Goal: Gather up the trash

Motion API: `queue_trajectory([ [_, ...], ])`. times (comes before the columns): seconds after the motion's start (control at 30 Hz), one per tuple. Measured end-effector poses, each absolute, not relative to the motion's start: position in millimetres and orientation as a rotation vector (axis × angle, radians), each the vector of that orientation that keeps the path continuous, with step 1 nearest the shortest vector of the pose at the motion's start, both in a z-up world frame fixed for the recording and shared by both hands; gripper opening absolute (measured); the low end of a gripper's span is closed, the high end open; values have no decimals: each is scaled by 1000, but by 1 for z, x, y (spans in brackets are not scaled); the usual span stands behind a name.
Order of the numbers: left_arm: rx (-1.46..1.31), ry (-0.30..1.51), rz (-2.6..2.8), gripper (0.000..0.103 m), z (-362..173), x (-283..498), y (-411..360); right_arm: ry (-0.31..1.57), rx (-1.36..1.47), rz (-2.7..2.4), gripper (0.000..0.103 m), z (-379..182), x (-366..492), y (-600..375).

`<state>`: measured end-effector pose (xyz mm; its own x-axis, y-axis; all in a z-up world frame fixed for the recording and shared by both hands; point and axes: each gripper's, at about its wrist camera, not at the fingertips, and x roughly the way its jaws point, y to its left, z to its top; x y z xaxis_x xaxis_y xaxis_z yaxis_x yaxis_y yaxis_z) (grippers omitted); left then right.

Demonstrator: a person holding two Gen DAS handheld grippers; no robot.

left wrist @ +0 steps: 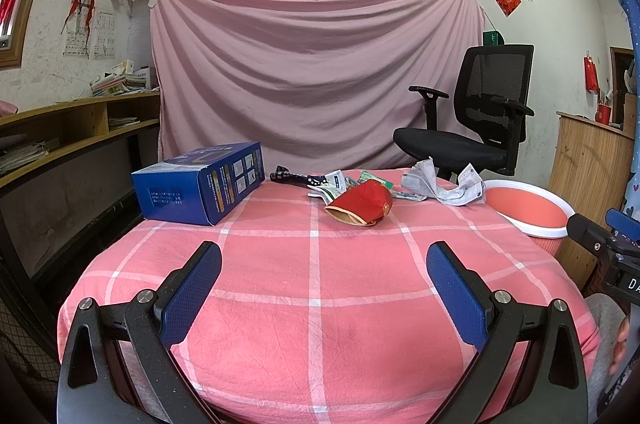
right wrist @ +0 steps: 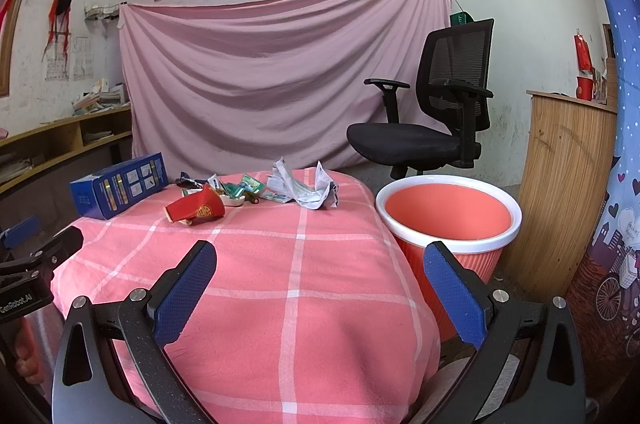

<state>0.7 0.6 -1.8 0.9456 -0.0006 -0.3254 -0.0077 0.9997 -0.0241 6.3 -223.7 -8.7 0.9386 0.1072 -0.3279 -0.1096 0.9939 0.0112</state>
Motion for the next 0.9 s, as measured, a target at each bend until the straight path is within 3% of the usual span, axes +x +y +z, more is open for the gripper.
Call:
queue_trajectory([
  [0.57, -22, 340, 32, 100, 2, 12, -4, 297, 23, 142, 103, 7, 10, -221],
  [0.9, -14, 300, 52, 100, 15, 57, -2, 165, -51, 178, 103, 30, 48, -217],
])
